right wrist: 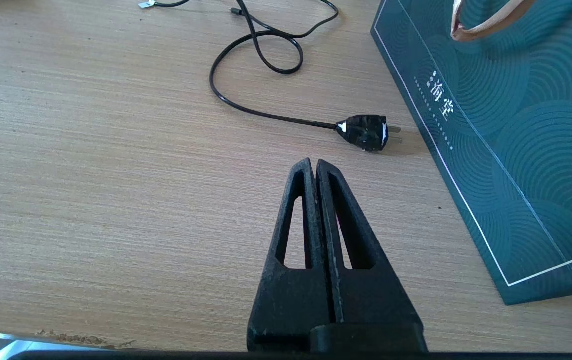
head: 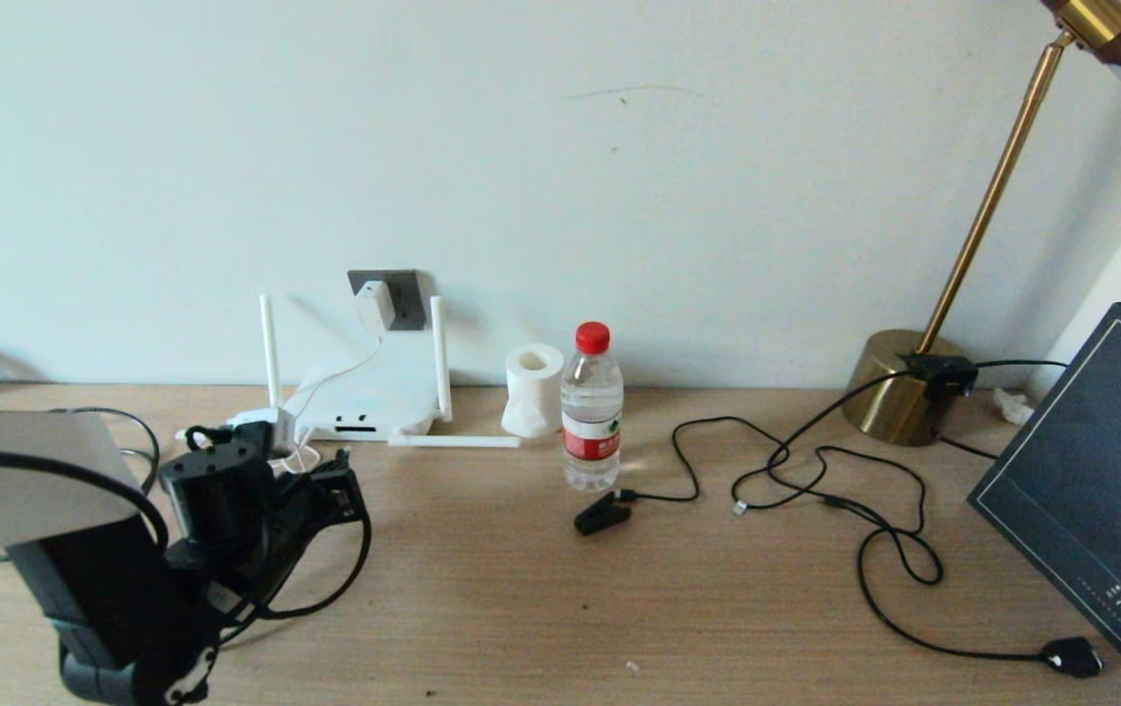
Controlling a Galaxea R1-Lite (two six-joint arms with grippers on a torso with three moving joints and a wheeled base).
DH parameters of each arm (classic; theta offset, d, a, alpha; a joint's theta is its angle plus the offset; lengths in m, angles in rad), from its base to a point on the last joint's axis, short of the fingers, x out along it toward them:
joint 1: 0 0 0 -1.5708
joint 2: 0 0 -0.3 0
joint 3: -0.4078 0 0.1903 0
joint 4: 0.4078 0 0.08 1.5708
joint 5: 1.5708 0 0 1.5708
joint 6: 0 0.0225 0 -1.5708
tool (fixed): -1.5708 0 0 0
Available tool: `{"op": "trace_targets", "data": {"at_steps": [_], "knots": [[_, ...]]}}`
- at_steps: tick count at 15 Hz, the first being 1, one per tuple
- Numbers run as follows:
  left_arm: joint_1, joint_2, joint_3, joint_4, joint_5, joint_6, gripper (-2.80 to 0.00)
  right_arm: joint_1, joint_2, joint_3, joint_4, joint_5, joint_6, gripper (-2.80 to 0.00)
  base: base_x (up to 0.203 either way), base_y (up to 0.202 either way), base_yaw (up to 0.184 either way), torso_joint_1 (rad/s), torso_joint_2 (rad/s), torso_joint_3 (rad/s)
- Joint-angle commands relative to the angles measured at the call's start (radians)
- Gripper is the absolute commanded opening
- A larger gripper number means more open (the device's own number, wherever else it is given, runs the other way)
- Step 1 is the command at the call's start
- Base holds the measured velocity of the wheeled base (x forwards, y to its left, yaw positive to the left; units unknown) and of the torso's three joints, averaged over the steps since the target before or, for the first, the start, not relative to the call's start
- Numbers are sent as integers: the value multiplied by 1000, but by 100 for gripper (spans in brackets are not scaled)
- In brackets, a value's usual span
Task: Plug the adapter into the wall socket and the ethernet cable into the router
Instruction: Align cable and router interface
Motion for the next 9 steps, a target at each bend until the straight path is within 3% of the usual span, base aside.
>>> {"op": "trace_targets", "data": {"at_steps": [1, 9], "knots": [[0, -7, 14, -9, 1, -1, -280, 0, 2, 0, 1, 0, -1, -280, 0, 0, 0, 0, 0, 0], [-3, 5, 45, -33, -1, -1, -280, 0, 2, 0, 1, 1, -1, -280, 0, 0, 0, 0, 0, 0]]}}
